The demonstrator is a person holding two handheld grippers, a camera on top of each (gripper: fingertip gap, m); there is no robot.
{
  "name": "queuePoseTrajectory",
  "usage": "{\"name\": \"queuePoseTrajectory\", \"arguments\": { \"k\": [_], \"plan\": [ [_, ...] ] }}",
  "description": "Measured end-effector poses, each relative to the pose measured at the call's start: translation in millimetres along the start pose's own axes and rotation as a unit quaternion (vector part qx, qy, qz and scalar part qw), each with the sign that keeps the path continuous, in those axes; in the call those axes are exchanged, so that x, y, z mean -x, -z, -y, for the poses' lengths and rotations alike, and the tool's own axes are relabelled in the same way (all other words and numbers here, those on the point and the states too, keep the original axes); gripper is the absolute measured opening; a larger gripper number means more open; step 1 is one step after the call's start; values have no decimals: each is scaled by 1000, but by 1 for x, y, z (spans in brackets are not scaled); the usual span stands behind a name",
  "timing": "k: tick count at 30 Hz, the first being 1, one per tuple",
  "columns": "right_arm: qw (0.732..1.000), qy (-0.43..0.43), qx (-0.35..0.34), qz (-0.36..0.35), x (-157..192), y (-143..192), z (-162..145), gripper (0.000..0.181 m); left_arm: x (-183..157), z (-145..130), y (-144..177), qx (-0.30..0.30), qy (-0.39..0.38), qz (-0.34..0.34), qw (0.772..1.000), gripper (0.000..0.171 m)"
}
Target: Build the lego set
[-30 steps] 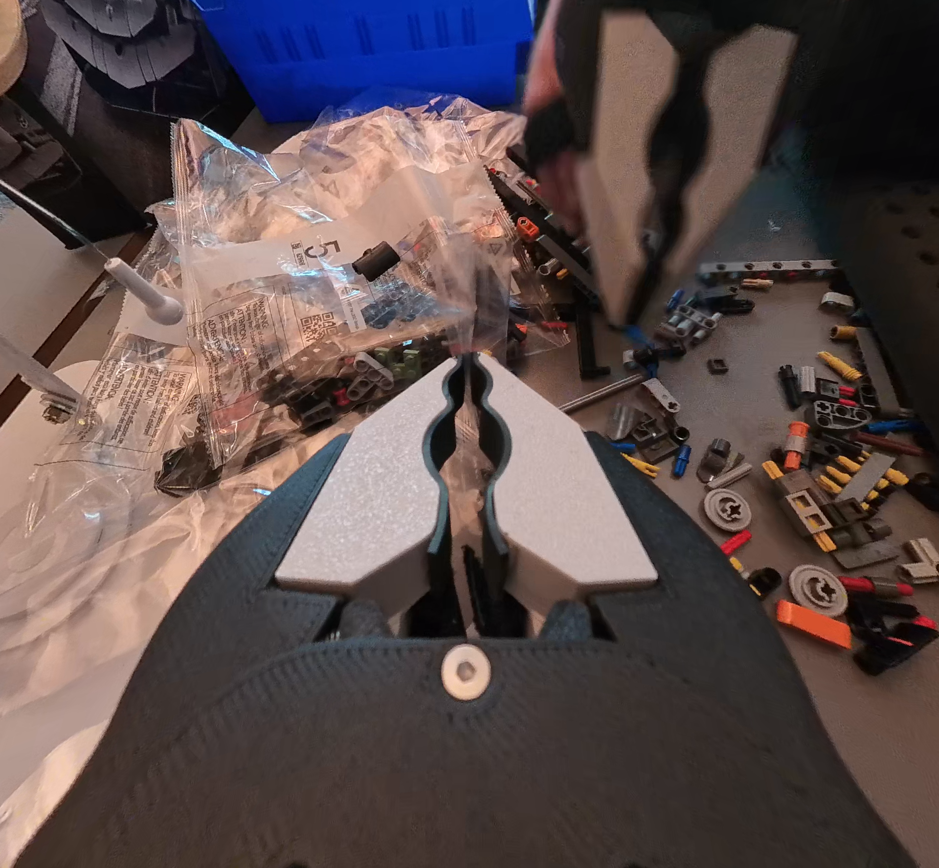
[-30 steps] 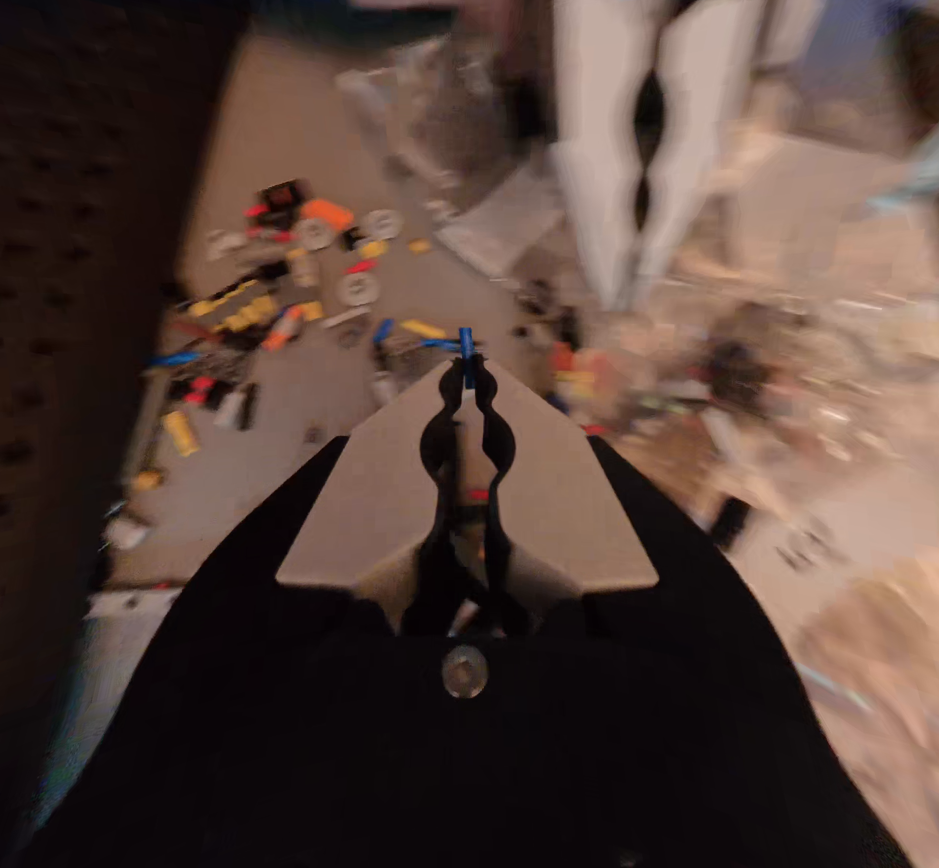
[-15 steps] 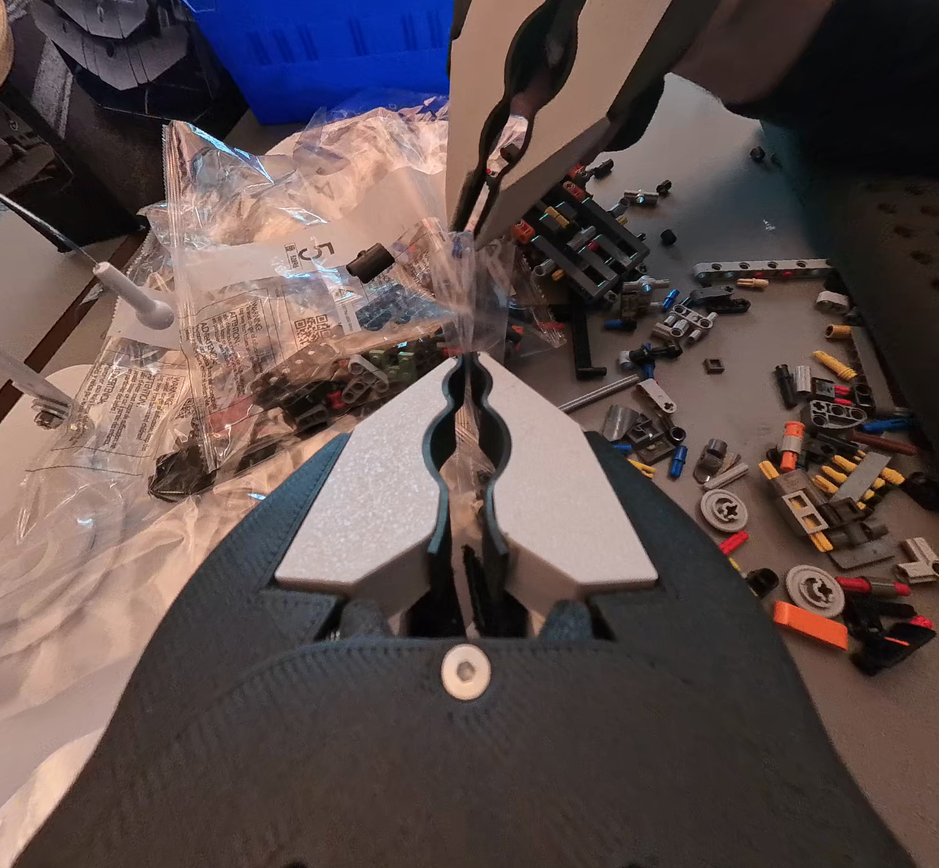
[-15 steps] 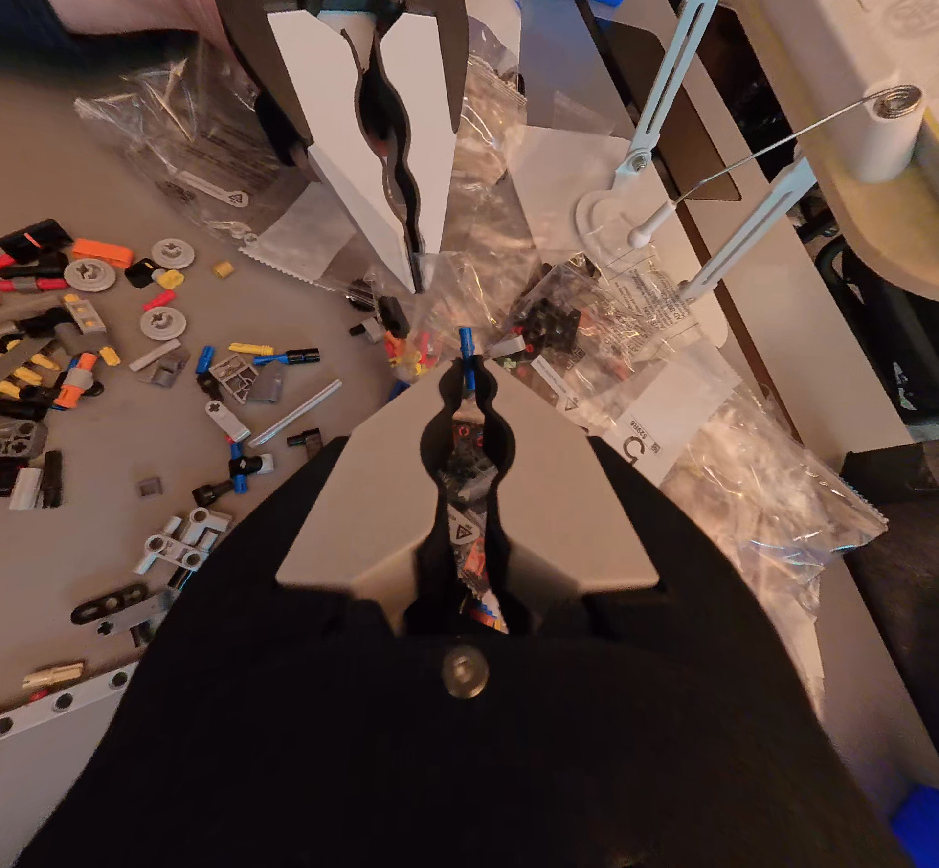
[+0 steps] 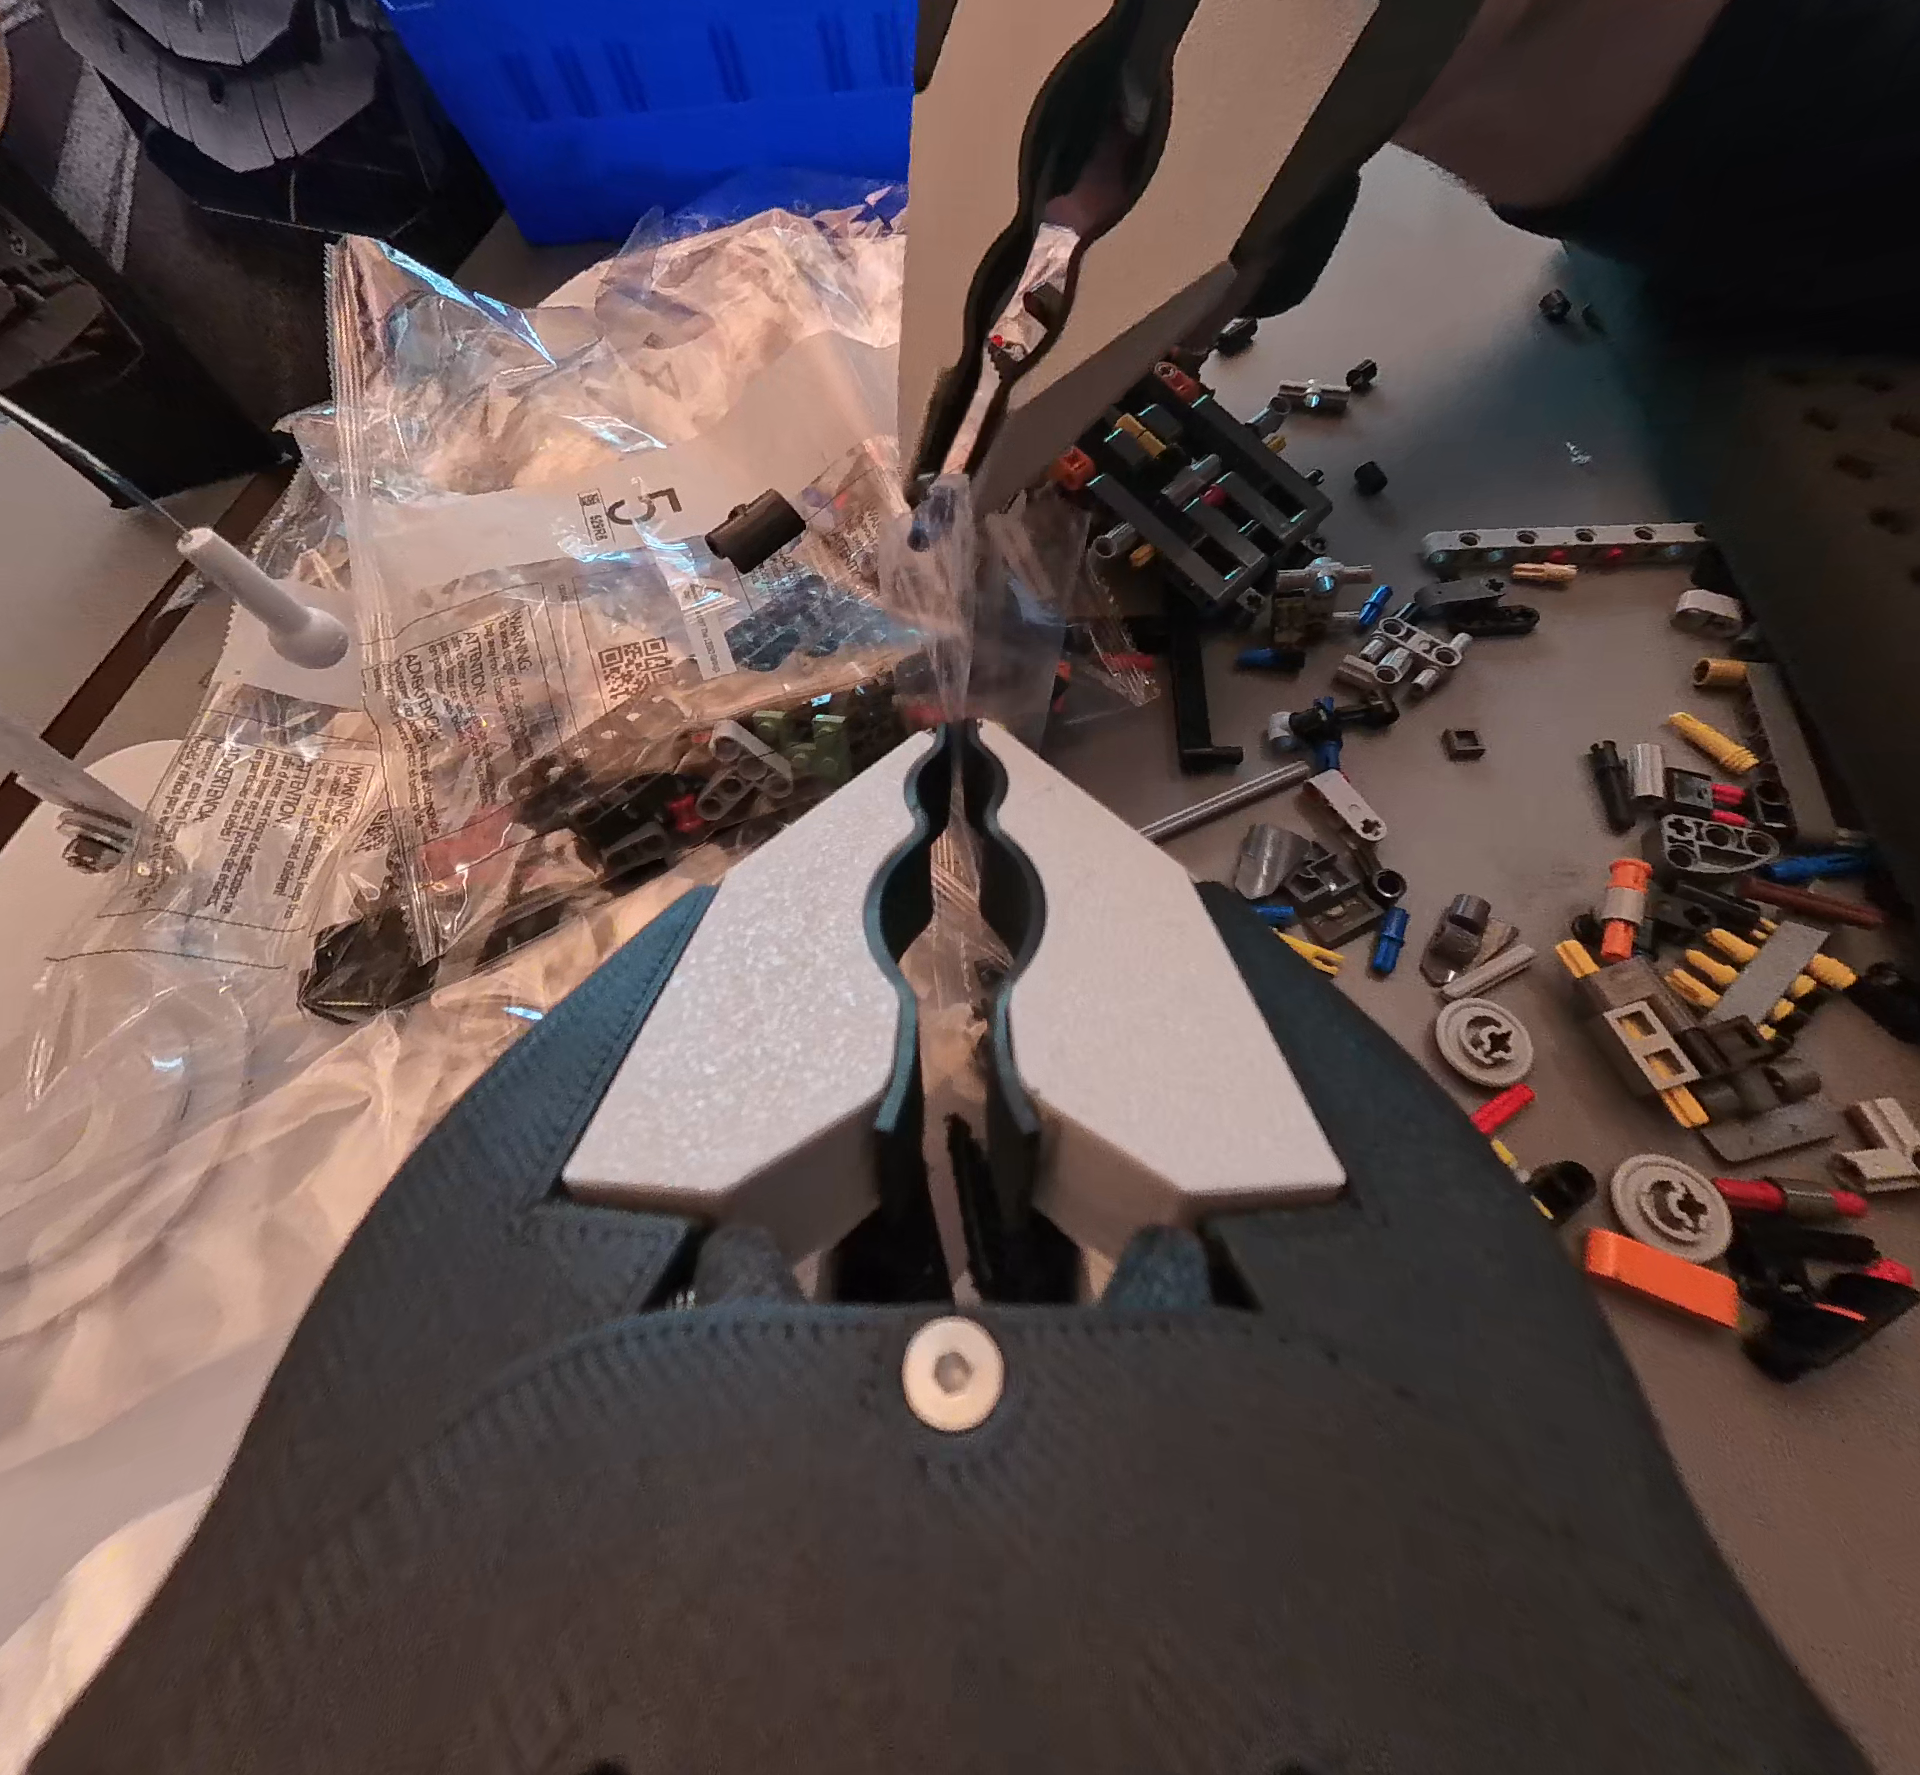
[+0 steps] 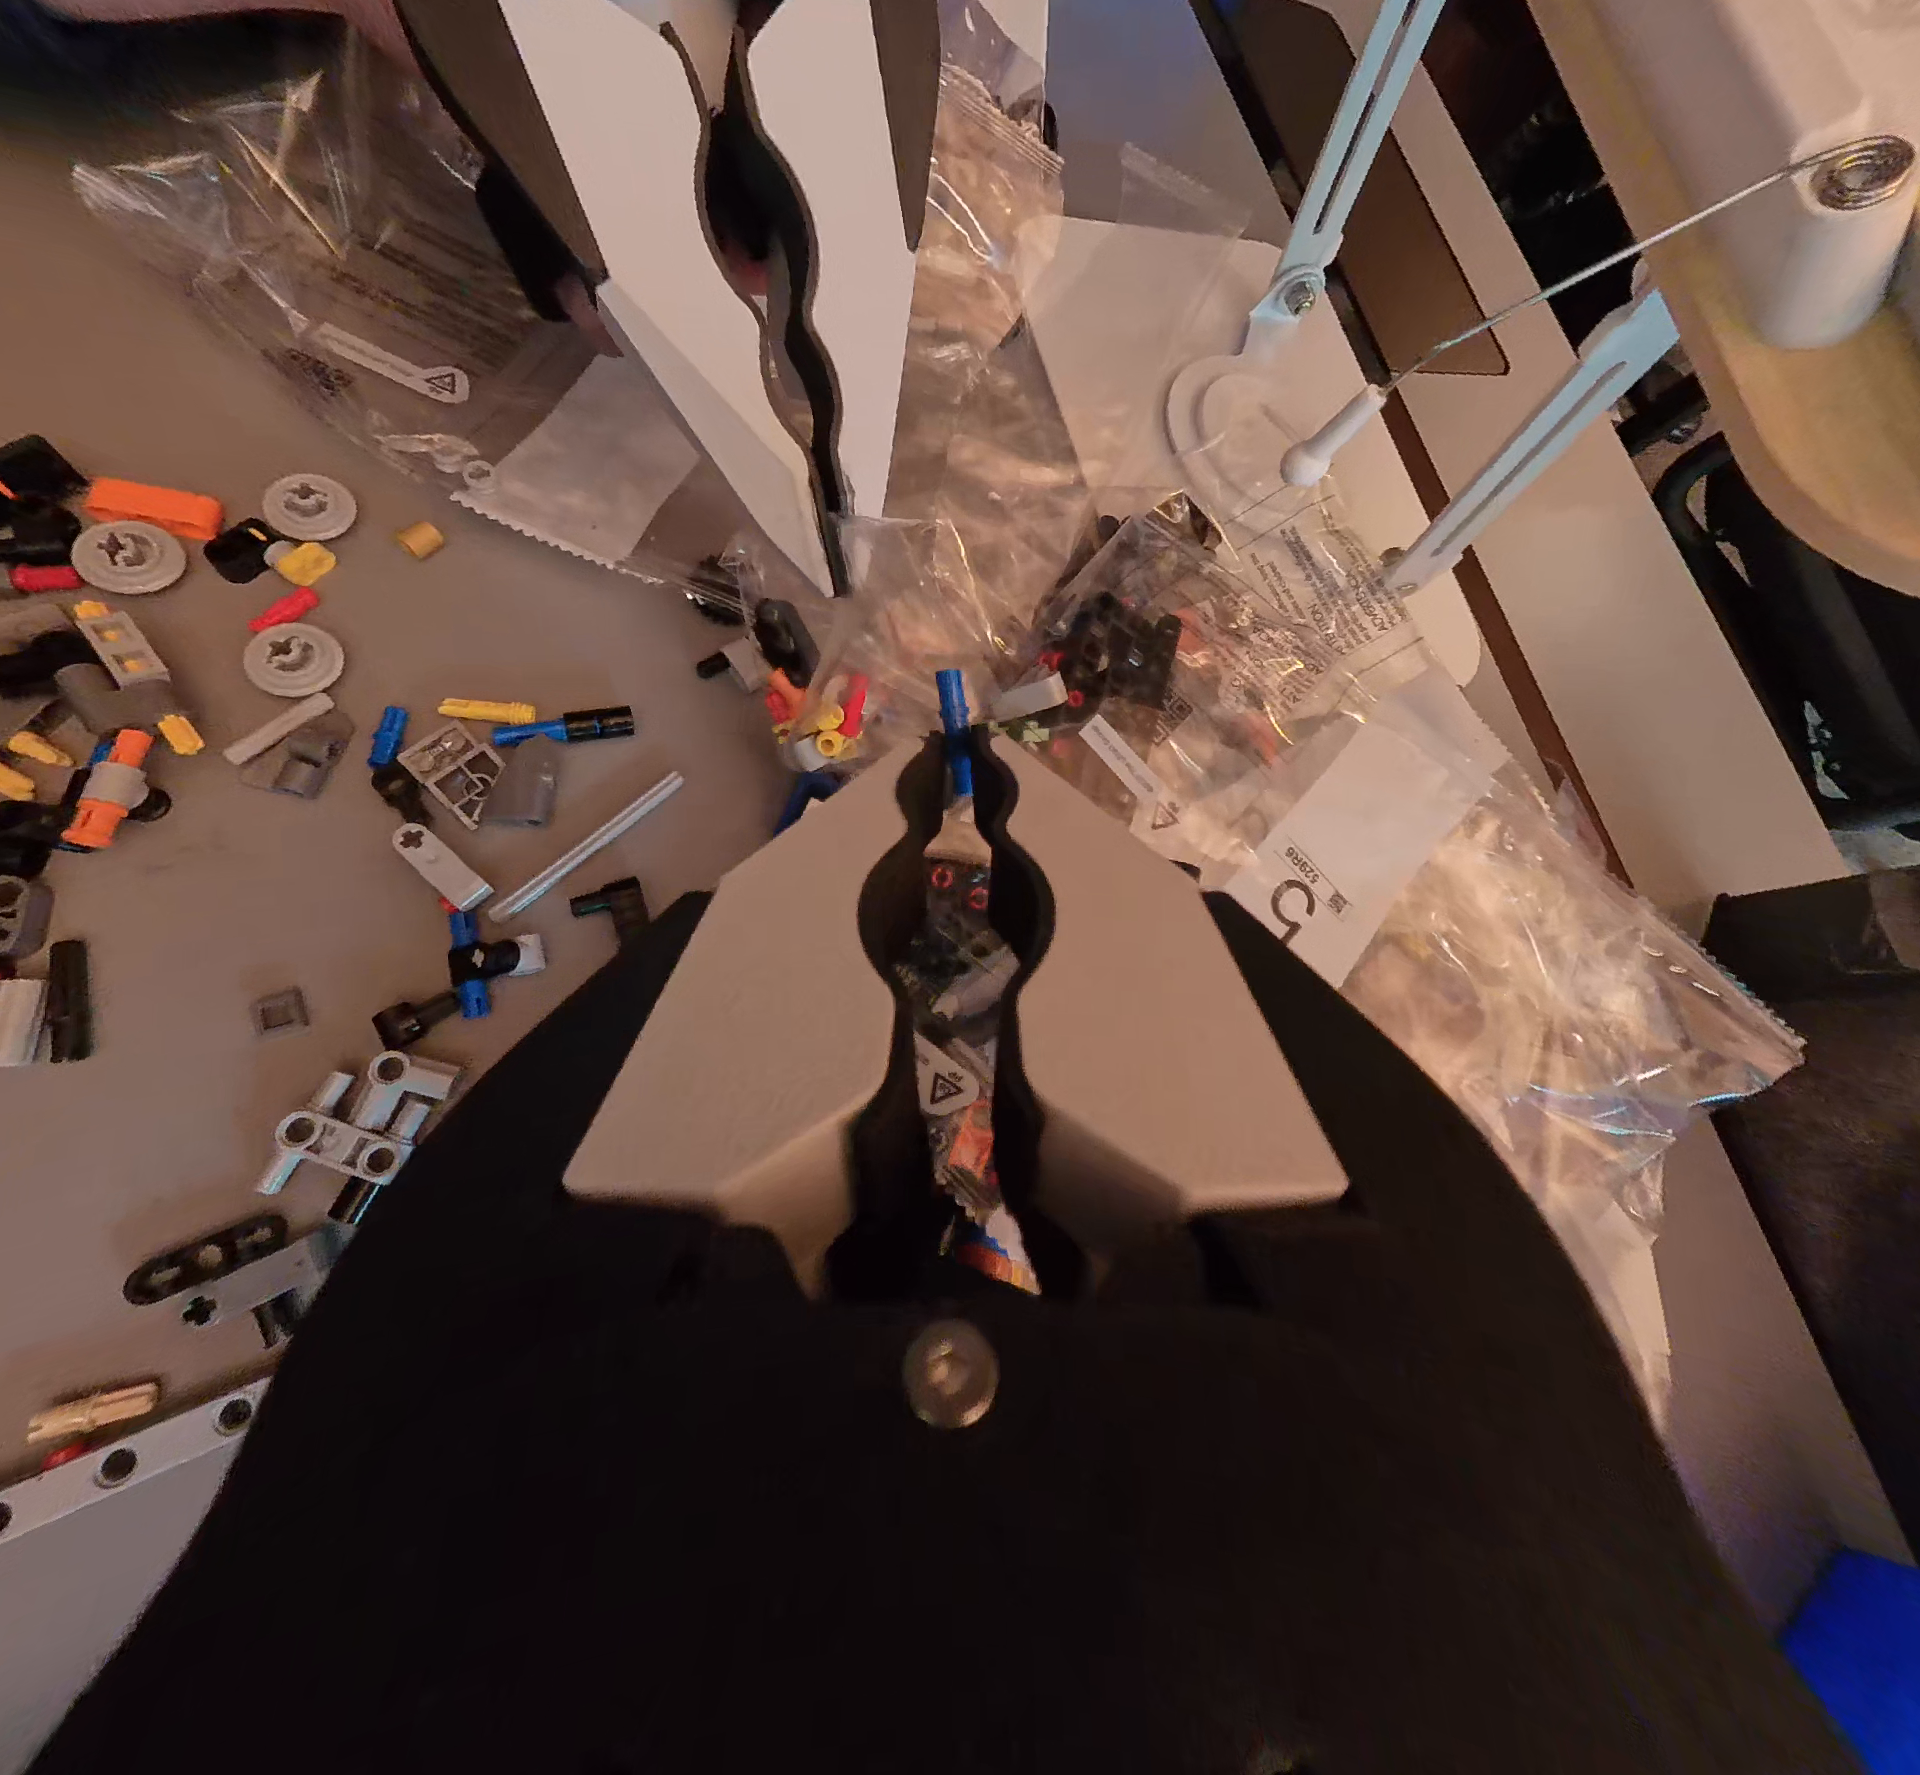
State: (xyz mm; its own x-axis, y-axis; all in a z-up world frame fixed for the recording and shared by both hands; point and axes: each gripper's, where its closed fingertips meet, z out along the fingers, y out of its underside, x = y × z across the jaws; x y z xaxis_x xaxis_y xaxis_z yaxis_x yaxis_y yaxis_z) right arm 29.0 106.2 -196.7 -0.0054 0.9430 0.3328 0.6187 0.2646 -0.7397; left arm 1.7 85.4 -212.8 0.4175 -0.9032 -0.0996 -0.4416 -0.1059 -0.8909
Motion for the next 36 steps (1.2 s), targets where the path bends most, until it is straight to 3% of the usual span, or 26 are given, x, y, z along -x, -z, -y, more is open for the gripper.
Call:
{"name": "queuePoseTrajectory", "arguments": {
  "k": [13, 24, 27, 29, 36],
  "plan": [
    [997, 57, 41, -31, -1, 6, -3, 1, -2, 3, 0, -3, -4, -1, 1000, 0],
    [999, 42, 0, -27, 0, 12, 10, 9, -3, 4, 0, -2, -6, -1, 1000, 0],
    [998, 42, -34, 28, 17, 20, 20, 8, -2, 4, 1, -3, -5, 0, 1000, 0],
    [991, 46, -45, 113, 48, 24, 22, 7, -2, 4, 1, -3, -5, 0, 1000, 0],
    [954, 99, -14, 283, 133, 10, 13, 13, -2, 4, 0, -2, -4, -1, 1000, 0]
  ]
}}
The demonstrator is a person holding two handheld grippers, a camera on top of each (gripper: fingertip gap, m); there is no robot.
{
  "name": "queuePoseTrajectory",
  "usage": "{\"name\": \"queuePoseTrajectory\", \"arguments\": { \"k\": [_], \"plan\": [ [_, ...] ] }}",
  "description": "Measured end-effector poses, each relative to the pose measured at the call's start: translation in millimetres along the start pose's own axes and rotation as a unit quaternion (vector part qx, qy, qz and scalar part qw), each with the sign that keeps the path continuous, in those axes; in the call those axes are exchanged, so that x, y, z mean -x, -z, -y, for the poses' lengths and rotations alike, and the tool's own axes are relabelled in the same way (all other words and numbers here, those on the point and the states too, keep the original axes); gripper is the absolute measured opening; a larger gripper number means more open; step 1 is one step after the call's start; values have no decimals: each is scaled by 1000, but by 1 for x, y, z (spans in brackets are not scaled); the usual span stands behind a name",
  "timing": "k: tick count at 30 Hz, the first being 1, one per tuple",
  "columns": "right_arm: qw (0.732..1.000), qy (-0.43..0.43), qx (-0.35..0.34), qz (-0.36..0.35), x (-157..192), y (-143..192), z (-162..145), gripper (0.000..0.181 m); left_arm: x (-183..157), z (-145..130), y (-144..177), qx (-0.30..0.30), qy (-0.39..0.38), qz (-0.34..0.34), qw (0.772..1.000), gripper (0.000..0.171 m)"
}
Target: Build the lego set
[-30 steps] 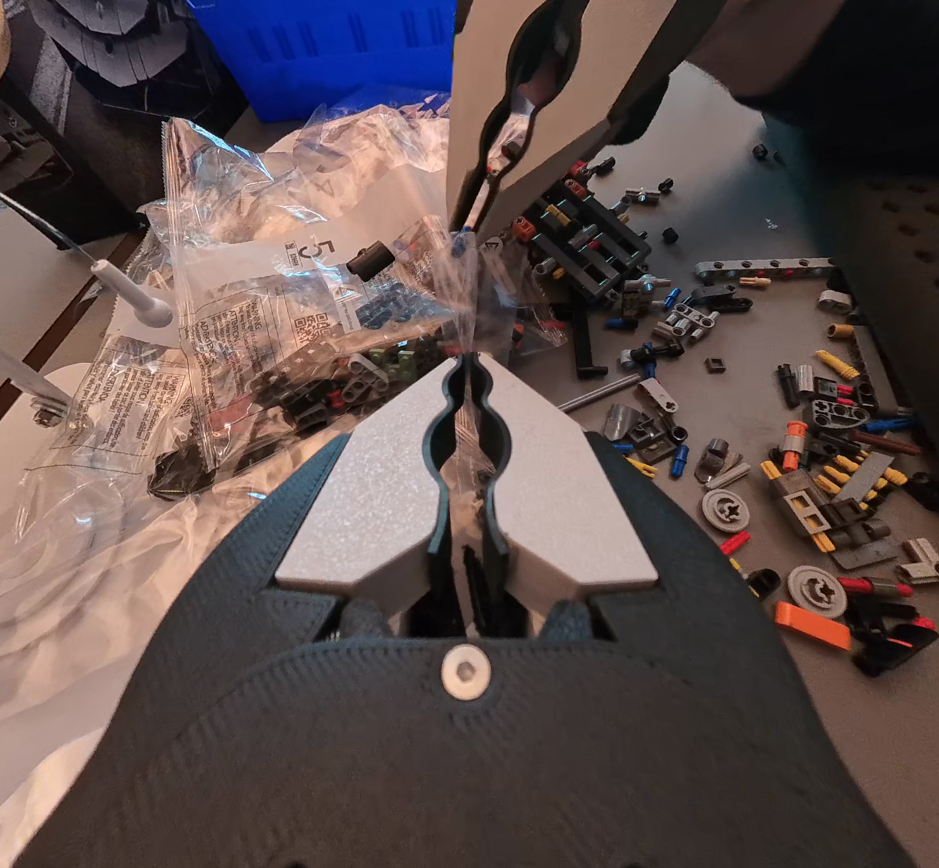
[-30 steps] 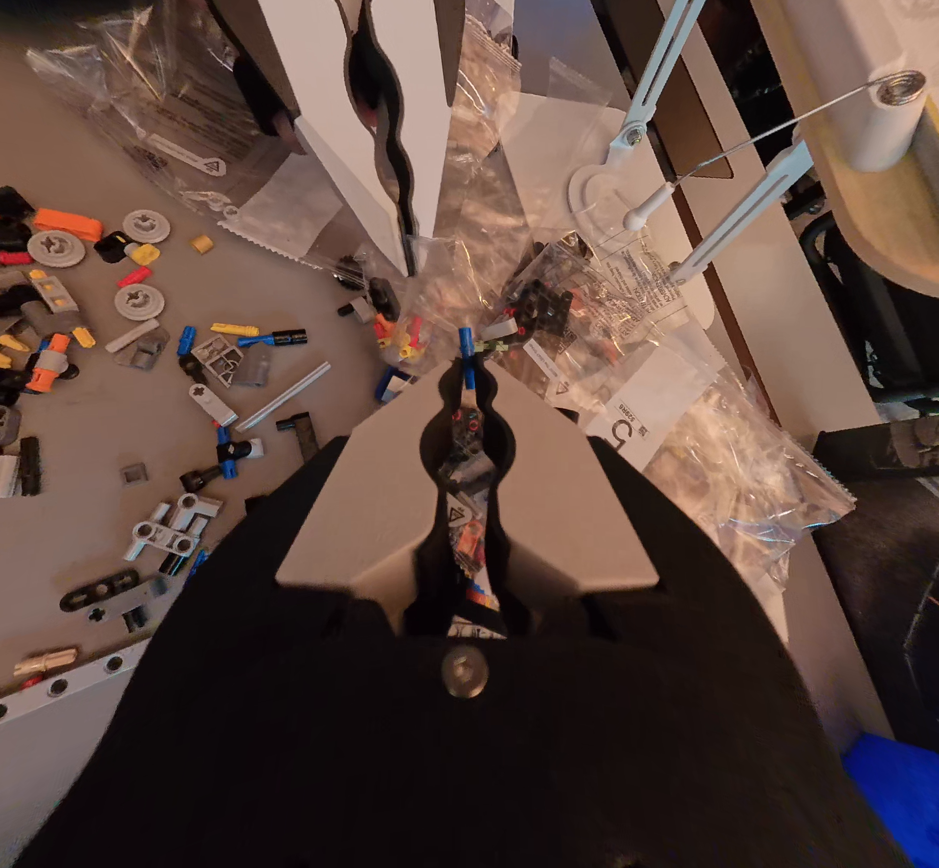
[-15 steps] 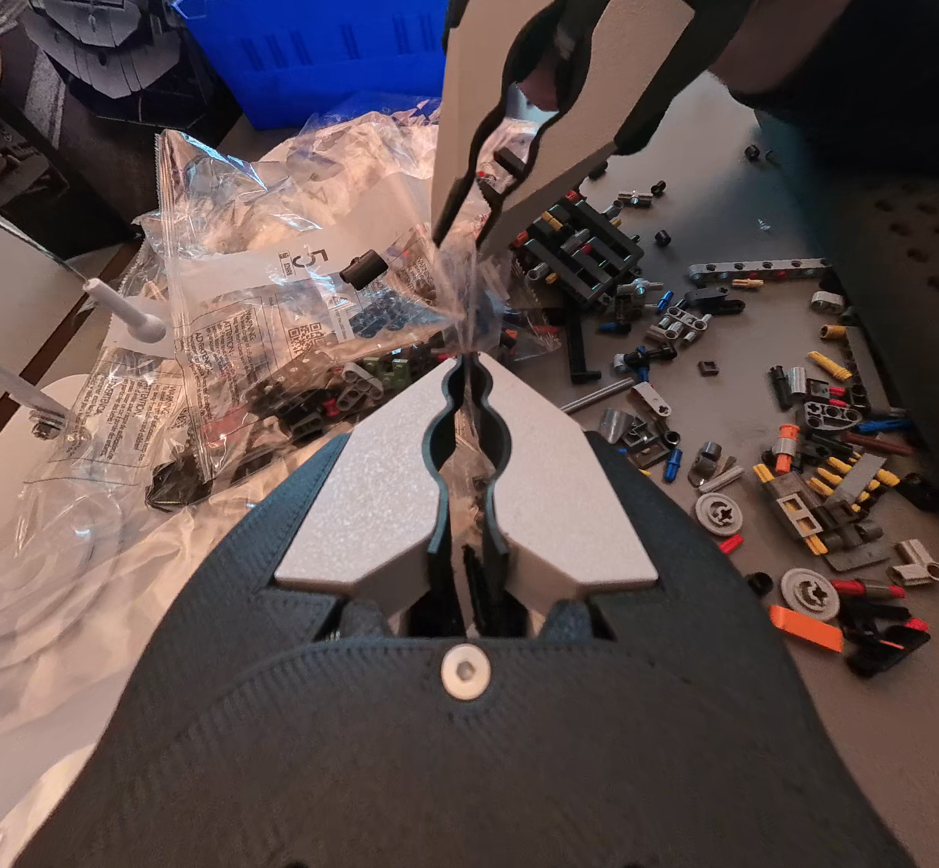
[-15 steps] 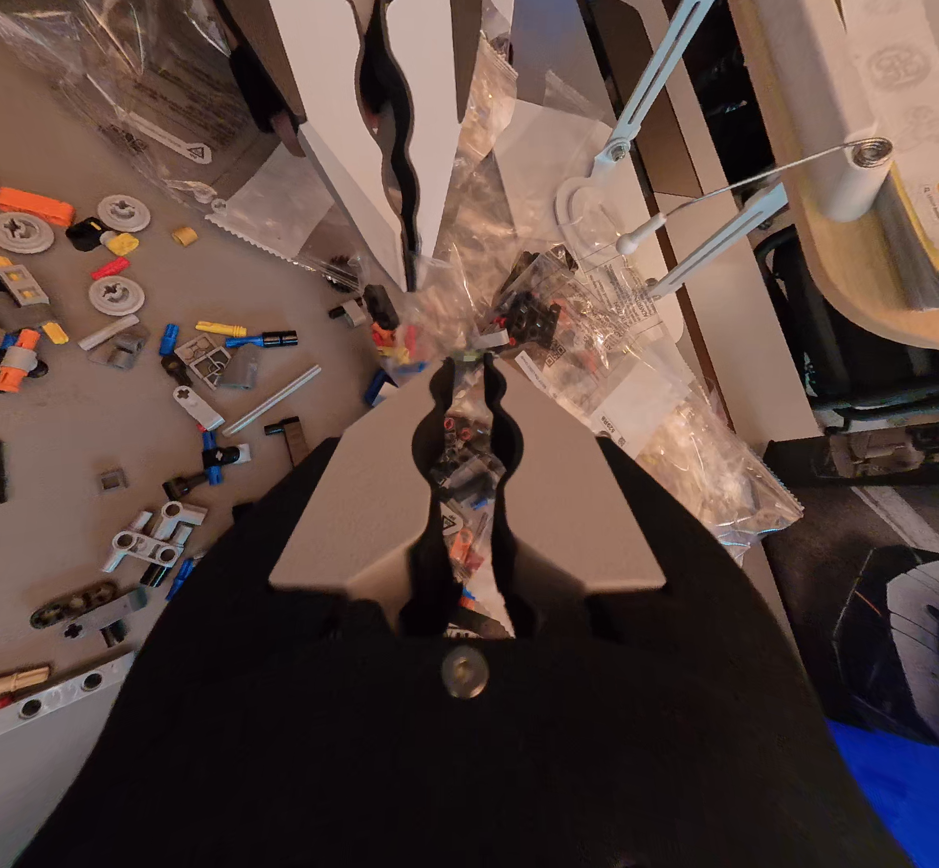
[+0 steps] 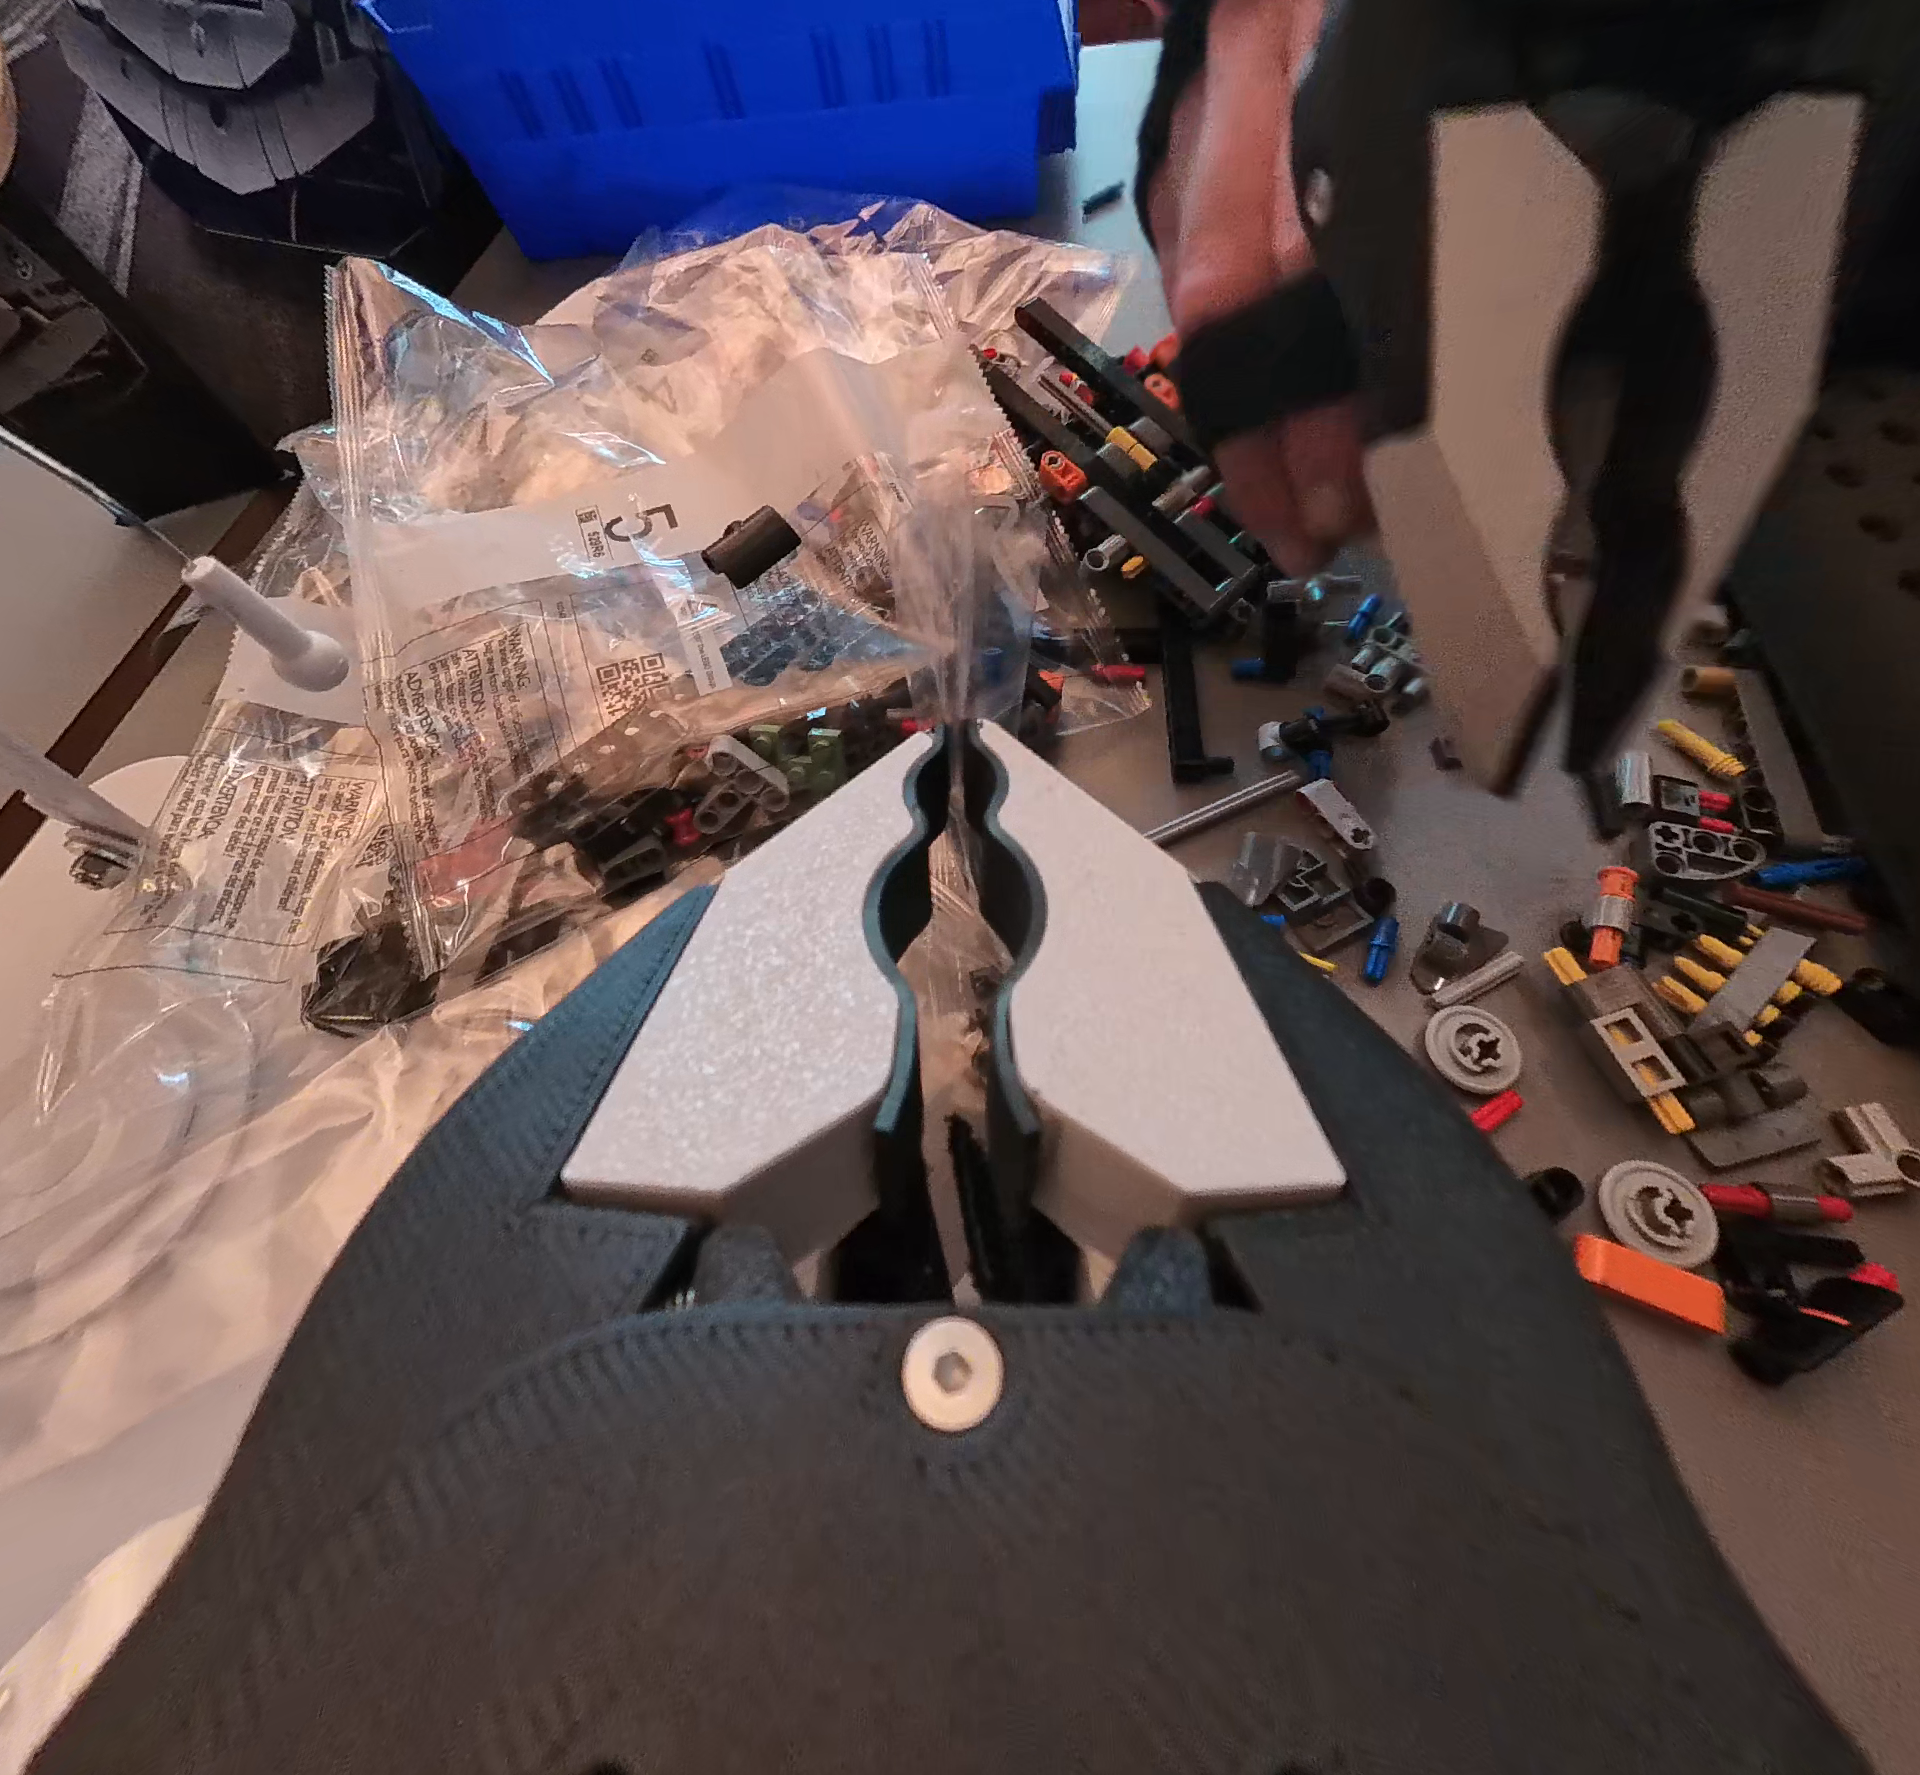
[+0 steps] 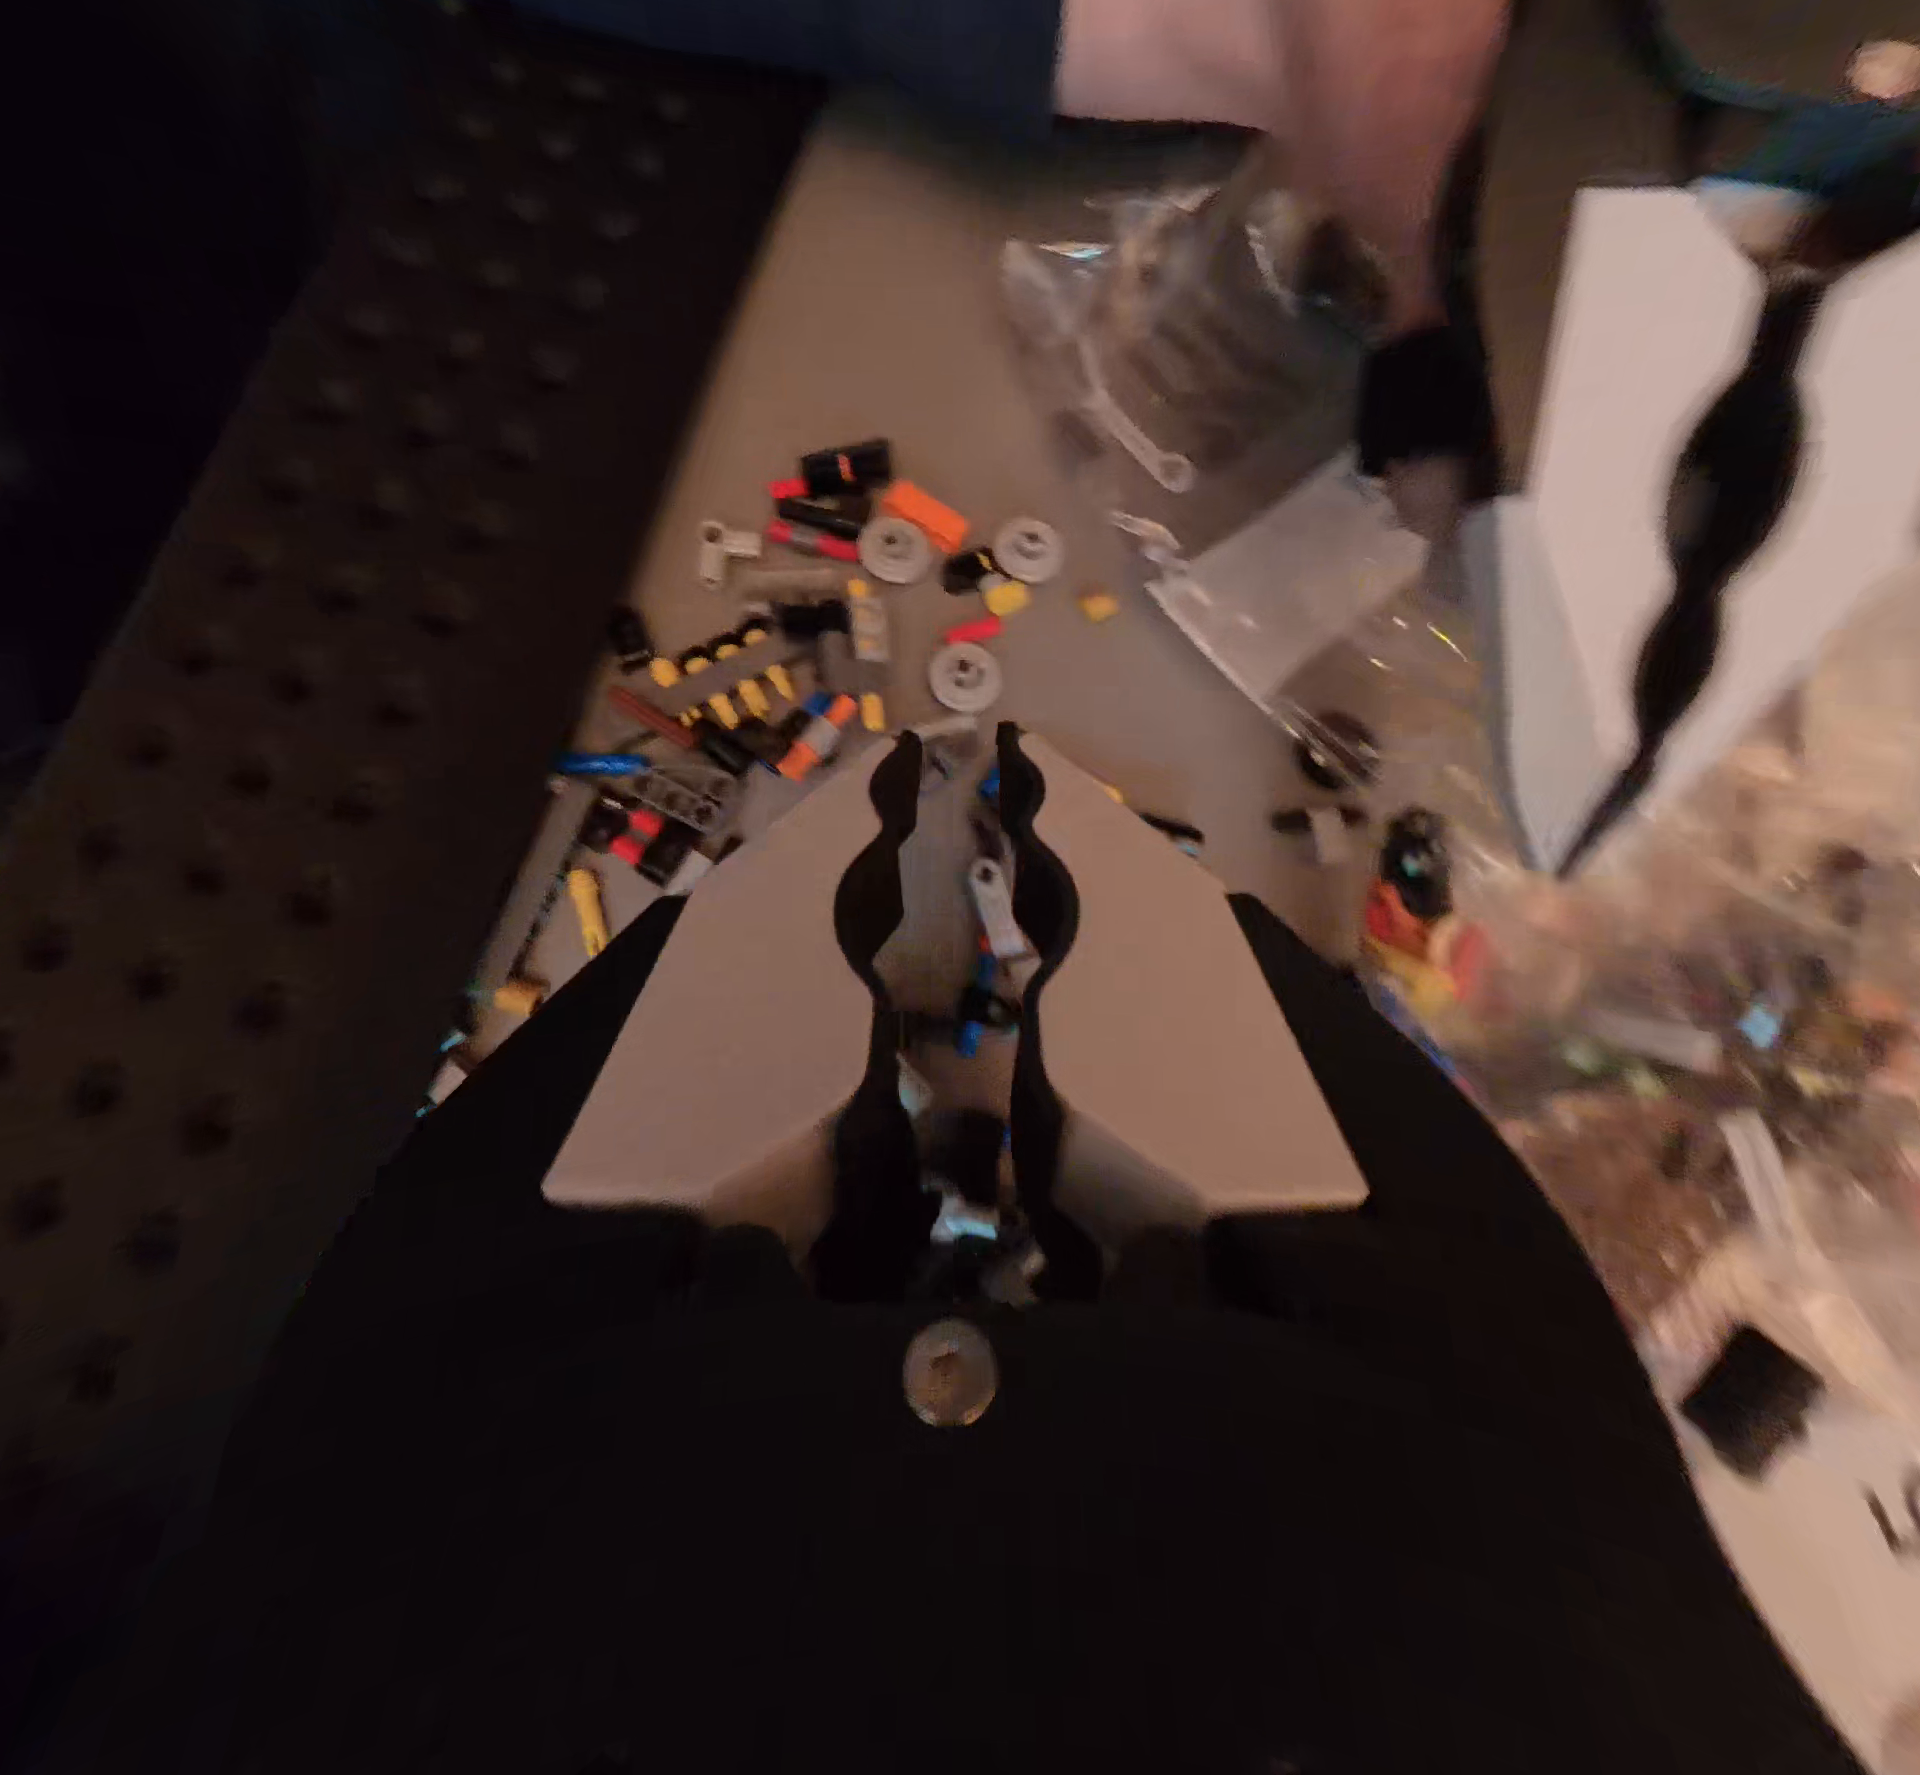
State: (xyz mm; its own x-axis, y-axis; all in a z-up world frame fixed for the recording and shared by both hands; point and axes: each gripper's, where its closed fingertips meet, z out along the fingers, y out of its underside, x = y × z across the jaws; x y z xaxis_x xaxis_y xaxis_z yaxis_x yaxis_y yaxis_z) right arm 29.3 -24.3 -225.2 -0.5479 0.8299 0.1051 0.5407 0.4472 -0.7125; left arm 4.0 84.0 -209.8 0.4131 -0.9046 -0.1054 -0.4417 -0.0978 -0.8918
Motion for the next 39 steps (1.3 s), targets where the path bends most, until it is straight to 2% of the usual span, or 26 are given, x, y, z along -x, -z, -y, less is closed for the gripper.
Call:
{"name": "queuePoseTrajectory", "arguments": {
  "k": [9, 18, 30, 39],
  "plan": [
    [998, 7, 66, 12, 6, -37, -14, 19, 0, -1, 0, 0, 2, 0, 1000, 0],
    [996, -1, 88, 17, 6, -46, -23, 24, 0, -1, 0, 1, 2, 0, 1000, 0],
    [996, 0, 92, 7, 2, -49, -24, 8, 1, -1, 0, 2, 1, 1, 1000, 0],
    [996, -11, 92, -11, -4, -52, -20, 11, 1, -2, 0, 4, 1, 1, 1000, 0]
  ]
}}
